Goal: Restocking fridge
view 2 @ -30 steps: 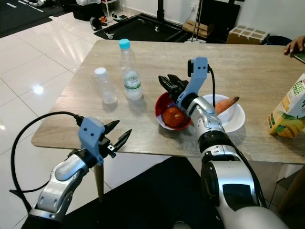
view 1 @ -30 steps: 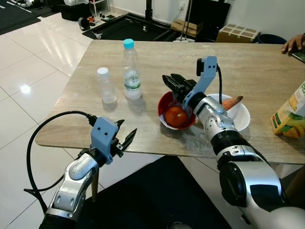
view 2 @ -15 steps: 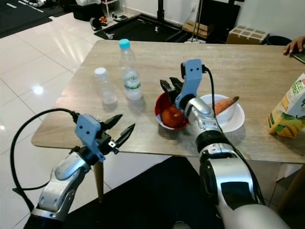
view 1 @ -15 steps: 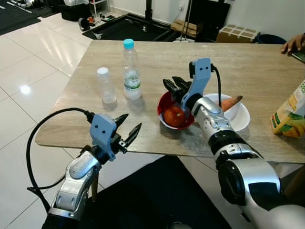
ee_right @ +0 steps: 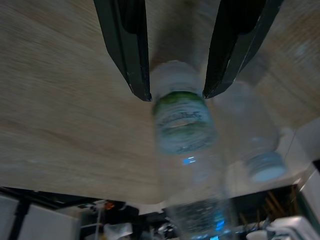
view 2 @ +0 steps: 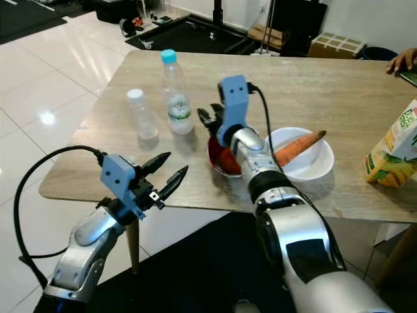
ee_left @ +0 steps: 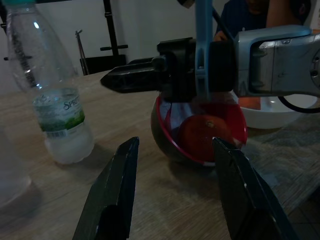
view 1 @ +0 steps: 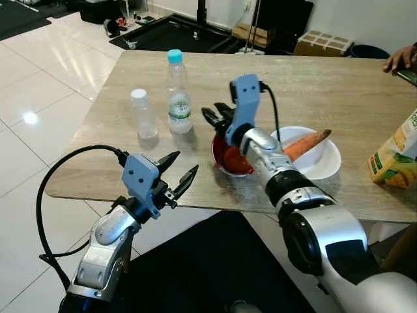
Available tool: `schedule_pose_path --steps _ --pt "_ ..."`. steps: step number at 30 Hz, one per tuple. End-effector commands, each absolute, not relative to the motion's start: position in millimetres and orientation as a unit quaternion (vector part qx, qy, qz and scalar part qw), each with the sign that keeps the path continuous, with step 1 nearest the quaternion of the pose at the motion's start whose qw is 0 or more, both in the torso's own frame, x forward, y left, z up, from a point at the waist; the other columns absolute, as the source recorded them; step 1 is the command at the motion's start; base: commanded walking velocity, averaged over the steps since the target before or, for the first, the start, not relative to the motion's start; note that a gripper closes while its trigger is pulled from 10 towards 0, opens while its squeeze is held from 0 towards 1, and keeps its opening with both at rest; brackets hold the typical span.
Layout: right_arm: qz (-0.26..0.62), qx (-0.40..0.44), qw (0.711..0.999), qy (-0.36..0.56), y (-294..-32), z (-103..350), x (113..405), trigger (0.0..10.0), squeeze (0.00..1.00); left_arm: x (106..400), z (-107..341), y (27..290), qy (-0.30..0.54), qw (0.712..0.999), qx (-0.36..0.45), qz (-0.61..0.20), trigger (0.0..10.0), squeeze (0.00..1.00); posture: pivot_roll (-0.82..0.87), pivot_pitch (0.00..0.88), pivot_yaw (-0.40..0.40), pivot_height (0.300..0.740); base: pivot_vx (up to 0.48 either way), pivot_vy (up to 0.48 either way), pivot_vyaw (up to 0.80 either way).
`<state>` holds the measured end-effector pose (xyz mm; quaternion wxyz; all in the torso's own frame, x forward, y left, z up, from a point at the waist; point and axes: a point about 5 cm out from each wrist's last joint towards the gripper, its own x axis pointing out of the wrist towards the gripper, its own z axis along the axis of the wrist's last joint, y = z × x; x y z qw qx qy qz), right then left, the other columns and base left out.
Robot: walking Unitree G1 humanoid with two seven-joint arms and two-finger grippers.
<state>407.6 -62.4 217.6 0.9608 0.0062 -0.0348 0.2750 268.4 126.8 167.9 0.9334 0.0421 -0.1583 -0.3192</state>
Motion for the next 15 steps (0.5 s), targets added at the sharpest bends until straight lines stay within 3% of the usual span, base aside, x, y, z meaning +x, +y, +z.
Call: schedule_pose_path --steps 1,8,10,12,15 --pt "0.282 0.005 0.959 -0.034 -57.7 217.8 407.0 10.0 0.0 265.5 167.3 128.1 -0.16 0.934 0.039 -0.316 10.0 0.0 -0.11 0.157 -0.008 0.74 0.0 0.0 0.0" --pt "0.327 0.078 0.939 -0.066 -50.1 230.6 404.5 10.0 0.0 266.1 166.5 129.7 -0.158 0.936 0.042 -0.311 10.0 0.0 -0.11 0.158 -0.008 0.74 0.0 0.0 0.0" --pt "0.403 0.115 0.904 -0.082 -40.3 236.6 398.0 10.0 0.0 270.0 167.5 131.9 -0.159 0.939 0.046 -0.301 10.0 0.0 -0.12 0.161 0.001 0.74 0.0 0.0 0.0" --pt "0.462 0.088 0.878 -0.083 -27.1 232.8 389.6 10.0 0.0 274.4 168.0 134.1 -0.159 0.941 0.046 -0.294 10.0 0.0 -0.13 0.162 0.01 0.74 0.0 0.0 0.0" --pt "0.478 0.041 0.875 -0.068 -13.5 222.0 383.6 10.0 0.0 277.8 168.3 134.6 -0.159 0.942 0.044 -0.292 10.0 0.0 -0.14 0.162 0.016 0.74 0.0 0.0 0.0"
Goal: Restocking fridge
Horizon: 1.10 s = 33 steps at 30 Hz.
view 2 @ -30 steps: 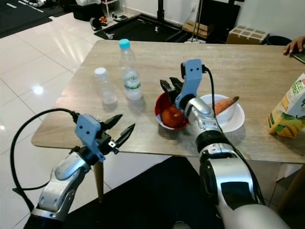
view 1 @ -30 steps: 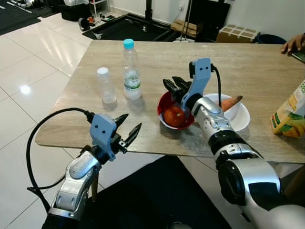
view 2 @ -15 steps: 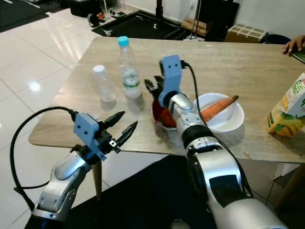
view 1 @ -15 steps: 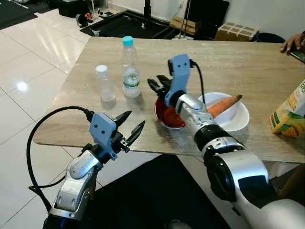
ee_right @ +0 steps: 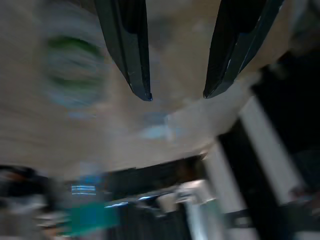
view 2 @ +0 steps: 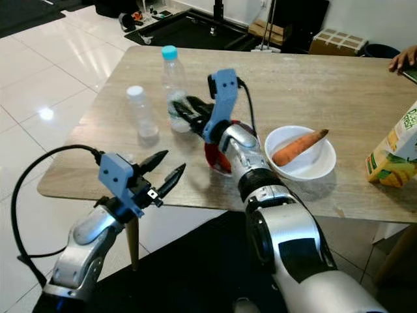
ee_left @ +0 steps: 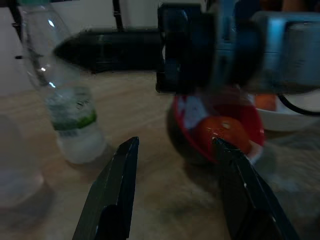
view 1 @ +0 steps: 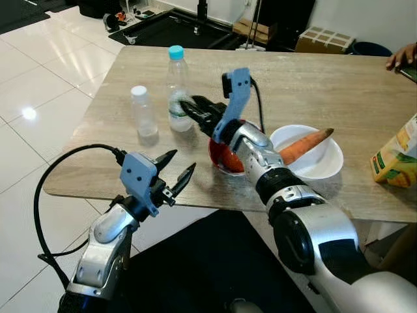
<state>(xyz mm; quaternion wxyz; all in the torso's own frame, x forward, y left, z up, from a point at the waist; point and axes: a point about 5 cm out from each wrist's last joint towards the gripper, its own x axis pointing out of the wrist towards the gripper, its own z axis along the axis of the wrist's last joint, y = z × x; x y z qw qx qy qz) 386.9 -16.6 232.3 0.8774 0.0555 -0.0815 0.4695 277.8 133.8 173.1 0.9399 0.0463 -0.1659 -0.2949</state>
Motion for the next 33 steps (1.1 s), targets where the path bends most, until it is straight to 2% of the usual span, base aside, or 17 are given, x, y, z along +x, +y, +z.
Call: schedule_pose_path --steps 1,6,8,11,13,15,16,18,21,24,30,33 --pt "0.479 0.034 0.875 -0.066 -9.2 219.0 381.9 10.0 0.0 278.9 168.7 133.9 -0.159 0.942 0.045 -0.292 10.0 0.0 -0.14 0.162 0.017 0.74 0.0 0.0 0.0" --pt "0.457 0.059 0.884 -0.078 -4.9 224.2 382.8 10.0 0.0 281.9 172.9 132.0 -0.165 0.941 0.046 -0.292 10.0 0.0 -0.12 0.162 0.013 0.74 0.0 0.0 0.0" --pt "0.426 0.08 0.896 -0.096 -14.5 234.0 388.7 10.0 0.0 282.1 174.3 133.2 -0.167 0.941 0.049 -0.29 10.0 0.0 -0.12 0.162 0.01 0.74 0.0 0.0 0.0" --pt "0.394 0.123 0.902 -0.127 -36.6 250.6 396.6 10.0 0.0 280.5 174.3 136.2 -0.168 0.942 0.05 -0.286 10.0 0.0 -0.11 0.161 0.01 0.74 0.0 0.0 0.0" --pt "0.389 0.135 0.901 -0.134 -42.1 254.2 398.0 10.0 0.0 280.1 174.1 136.9 -0.167 0.942 0.051 -0.286 10.0 0.0 -0.11 0.161 0.01 0.74 0.0 0.0 0.0" --pt "0.338 0.161 0.911 -0.172 -70.5 269.7 404.5 10.0 0.0 278.9 172.5 138.1 -0.165 0.943 0.051 -0.284 10.0 0.0 -0.12 0.16 0.017 0.74 0.0 0.0 0.0" --pt "0.338 0.161 0.911 -0.172 -70.5 269.7 404.5 10.0 0.0 278.9 172.5 138.1 -0.165 0.943 0.051 -0.284 10.0 0.0 -0.12 0.16 0.017 0.74 0.0 0.0 0.0" --pt "0.245 0.144 0.938 -0.199 -107.3 279.2 410.0 10.0 0.0 278.5 170.7 137.6 -0.163 0.943 0.05 -0.285 10.0 0.0 -0.12 0.159 0.023 0.74 0.0 0.0 0.0" --pt "0.245 0.144 0.938 -0.199 -107.3 279.2 410.0 10.0 0.0 278.5 170.7 137.6 -0.163 0.943 0.05 -0.285 10.0 0.0 -0.12 0.159 0.023 0.74 0.0 0.0 0.0" --pt "0.191 0.106 0.955 -0.202 -129.8 272.9 409.0 10.0 0.0 279.0 169.8 136.6 -0.161 0.943 0.05 -0.287 10.0 0.0 -0.13 0.158 0.034 0.74 0.0 0.0 0.0" --pt "0.185 0.078 0.962 -0.185 -151.4 246.8 400.4 10.0 0.0 280.5 169.0 134.5 -0.158 0.941 0.047 -0.294 10.0 0.0 -0.14 0.159 0.042 0.74 0.0 0.0 0.0" --pt "0.226 0.098 0.954 -0.169 -164.7 234.4 393.4 10.0 0.0 279.1 167.5 133.4 -0.153 0.937 0.04 -0.311 10.0 0.0 -0.14 0.159 0.044 0.74 0.0 0.0 0.0"
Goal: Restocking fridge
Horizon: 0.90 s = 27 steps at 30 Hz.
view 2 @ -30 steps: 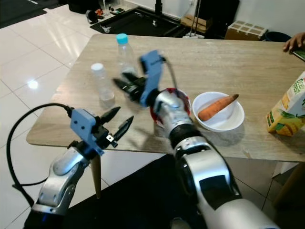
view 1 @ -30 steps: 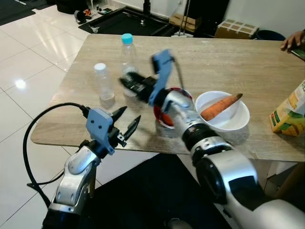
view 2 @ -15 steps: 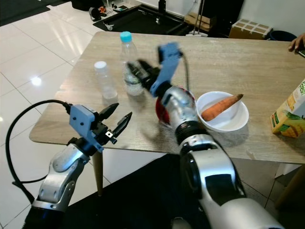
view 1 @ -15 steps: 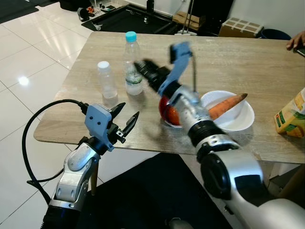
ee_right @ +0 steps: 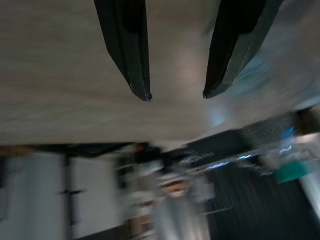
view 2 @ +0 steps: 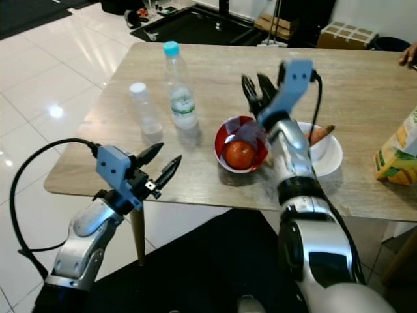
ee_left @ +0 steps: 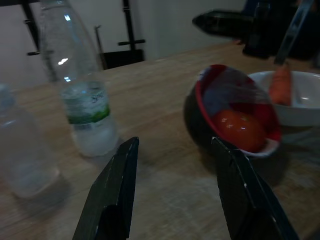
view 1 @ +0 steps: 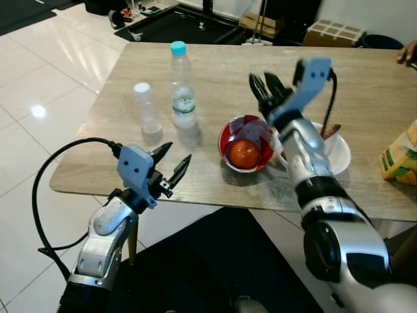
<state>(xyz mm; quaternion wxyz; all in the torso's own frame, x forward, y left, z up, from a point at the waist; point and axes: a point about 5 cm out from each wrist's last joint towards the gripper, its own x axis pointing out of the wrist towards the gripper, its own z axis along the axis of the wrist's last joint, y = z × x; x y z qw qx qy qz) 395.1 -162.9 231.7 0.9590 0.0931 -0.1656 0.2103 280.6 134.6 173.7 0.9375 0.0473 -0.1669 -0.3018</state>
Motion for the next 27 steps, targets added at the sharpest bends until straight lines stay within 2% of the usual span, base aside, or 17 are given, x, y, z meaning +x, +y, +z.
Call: schedule_pose_path --steps 1,2,3,4,5,7,8,10,11,12,21,23,24,25,27 --pt "0.226 0.098 0.954 -0.169 -164.7 234.4 393.4 10.0 0.0 279.1 167.5 133.4 -0.153 0.937 0.04 -0.311 10.0 0.0 -0.14 0.159 0.044 0.74 0.0 0.0 0.0" --pt "0.242 0.094 0.953 -0.158 -172.7 228.6 390.0 6.9 0.0 277.9 167.0 133.7 -0.151 0.936 0.039 -0.316 10.0 0.0 -0.14 0.159 0.044 0.74 0.0 0.0 0.0" --pt "0.242 0.094 0.953 -0.158 -172.7 228.6 390.0 6.9 0.0 277.9 167.0 133.7 -0.151 0.936 0.039 -0.316 10.0 0.0 -0.14 0.159 0.044 0.74 0.0 0.0 0.0" --pt "0.243 0.091 0.954 -0.149 -180.7 224.5 387.8 4.1 0.0 277.4 166.8 134.5 -0.15 0.935 0.04 -0.318 10.0 0.0 -0.14 0.161 0.041 0.74 0.0 0.0 0.0" --pt "0.228 0.087 0.959 -0.144 -190.2 222.0 386.3 0.1 0.0 277.5 166.7 135.8 -0.15 0.937 0.041 -0.314 10.0 0.0 -0.14 0.163 0.042 0.74 0.0 0.0 0.0" --pt "0.214 0.084 0.963 -0.142 -196.0 220.9 385.3 0.1 0.0 277.7 166.6 136.7 -0.15 0.938 0.043 -0.311 10.0 0.0 -0.14 0.163 0.042 0.74 0.0 0.0 0.0" --pt "0.2 0.079 0.966 -0.141 -199.5 220.3 384.7 2.0 0.0 277.9 166.6 137.3 -0.15 0.938 0.044 -0.308 10.0 0.0 -0.14 0.164 0.044 0.74 0.0 0.0 0.0" --pt "0.2 0.079 0.966 -0.141 -199.5 220.3 384.7 2.0 0.0 277.9 166.6 137.3 -0.15 0.938 0.044 -0.308 10.0 0.0 -0.14 0.164 0.044 0.74 0.0 0.0 0.0" --pt "0.189 0.066 0.97 -0.139 -200.1 218.4 383.4 8.4 0.0 277.8 165.9 137.3 -0.148 0.939 0.046 -0.308 10.0 0.0 -0.14 0.162 0.046 0.74 0.0 0.0 0.0" --pt "0.188 0.054 0.971 -0.135 -198.1 215.6 381.9 10.0 0.0 277.6 165.2 137.1 -0.147 0.939 0.047 -0.308 10.0 0.0 -0.14 0.161 0.048 0.74 0.0 0.0 0.0" --pt "0.221 0.038 0.967 -0.117 -184.1 205.1 375.9 10.0 0.0 276.5 164.0 137.7 -0.144 0.937 0.05 -0.314 10.0 0.0 -0.13 0.156 0.045 0.74 0.0 0.0 0.0" --pt "0.249 0.041 0.961 -0.115 -175.7 205.0 374.2 9.6 0.0 275.9 163.8 138.0 -0.143 0.937 0.049 -0.316 10.0 0.0 -0.13 0.155 0.045 0.74 0.0 0.0 0.0" --pt "0.258 0.04 0.959 -0.114 -172.8 204.8 373.5 8.7 0.0 275.6 163.7 138.2 -0.143 0.937 0.049 -0.316 10.0 0.0 -0.13 0.154 0.043 0.74 0.0 0.0 0.0" --pt "0.267 0.034 0.957 -0.111 -167.8 203.7 373.1 5.2 0.0 275.0 163.1 138.3 -0.141 0.937 0.05 -0.317 10.0 0.0 -0.13 0.154 0.042 0.74 0.0 0.0 0.0" --pt "0.271 0.029 0.956 -0.109 -164.8 202.9 372.9 5.2 0.0 274.7 162.7 138.3 -0.14 0.937 0.05 -0.317 10.0 0.0 -0.13 0.154 0.042 0.74 0.0 0.0 0.0"
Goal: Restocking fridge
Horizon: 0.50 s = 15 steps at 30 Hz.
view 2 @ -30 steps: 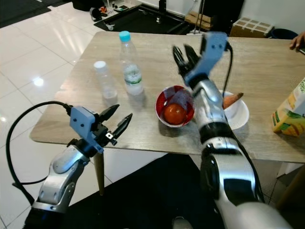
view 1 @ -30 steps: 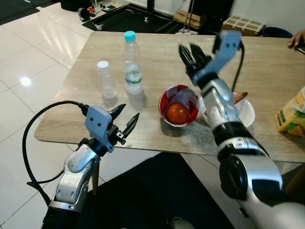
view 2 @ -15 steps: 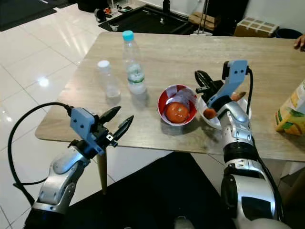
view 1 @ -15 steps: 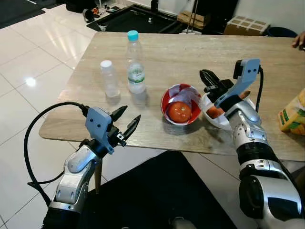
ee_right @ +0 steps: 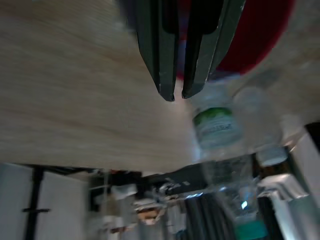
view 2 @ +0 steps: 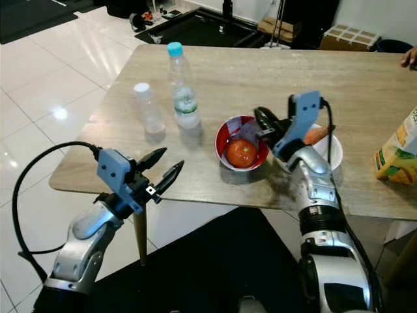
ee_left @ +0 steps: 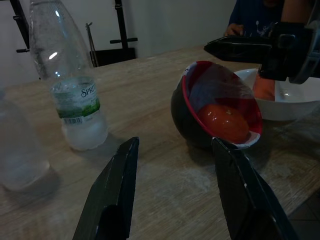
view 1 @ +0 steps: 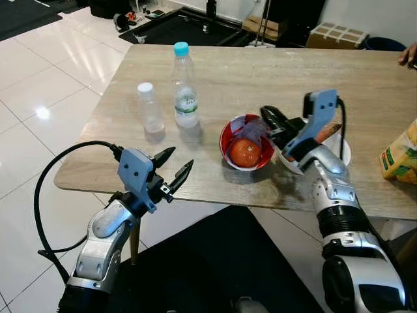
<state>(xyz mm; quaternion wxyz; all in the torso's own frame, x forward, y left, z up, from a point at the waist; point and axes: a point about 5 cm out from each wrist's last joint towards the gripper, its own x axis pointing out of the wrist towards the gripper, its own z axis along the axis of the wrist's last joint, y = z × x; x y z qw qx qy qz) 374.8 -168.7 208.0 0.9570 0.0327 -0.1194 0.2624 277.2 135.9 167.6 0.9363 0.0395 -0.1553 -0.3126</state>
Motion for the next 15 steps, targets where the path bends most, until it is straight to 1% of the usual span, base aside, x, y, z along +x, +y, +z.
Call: schedule_pose_path --steps 1,3,5,6,8,10,13,15 --pt "0.275 0.023 0.955 -0.107 -161.4 202.0 372.9 4.9 0.0 274.3 162.2 138.3 -0.139 0.937 0.051 -0.317 10.0 0.0 -0.13 0.151 0.041 0.74 0.0 0.0 0.0" --pt "0.278 0.017 0.955 -0.105 -157.9 201.0 372.9 5.0 0.0 274.1 161.8 138.3 -0.138 0.937 0.051 -0.317 10.0 0.0 -0.13 0.149 0.041 0.74 0.0 0.0 0.0" --pt "0.283 0.004 0.954 -0.101 -151.2 199.5 373.2 5.6 0.0 274.0 161.1 138.6 -0.137 0.937 0.052 -0.317 10.0 0.0 -0.13 0.148 0.042 0.74 0.0 0.0 0.0" --pt "0.283 0.004 0.954 -0.101 -151.2 199.5 373.2 5.6 0.0 274.0 161.1 138.6 -0.137 0.937 0.052 -0.317 10.0 0.0 -0.13 0.148 0.042 0.74 0.0 0.0 0.0" --pt "0.296 -0.019 0.95 -0.093 -140.3 197.8 374.3 6.5 0.0 274.7 160.5 139.5 -0.136 0.937 0.054 -0.317 10.0 0.0 -0.13 0.147 0.042 0.74 0.0 0.0 0.0" --pt "0.301 -0.026 0.949 -0.09 -136.6 197.3 374.6 6.5 0.0 275.0 160.4 139.8 -0.136 0.937 0.054 -0.317 10.0 0.0 -0.13 0.147 0.042 0.74 0.0 0.0 0.0" --pt "0.318 -0.046 0.943 -0.085 -121.2 198.7 377.7 7.5 0.0 276.0 160.9 140.2 -0.136 0.937 0.055 -0.316 10.0 0.0 -0.14 0.148 0.04 0.74 0.0 0.0 0.0" --pt "0.322 -0.049 0.942 -0.084 -117.4 199.6 378.7 7.5 0.0 276.2 161.1 140.3 -0.137 0.937 0.056 -0.316 10.0 0.0 -0.14 0.148 0.04 0.74 0.0 0.0 0.0"
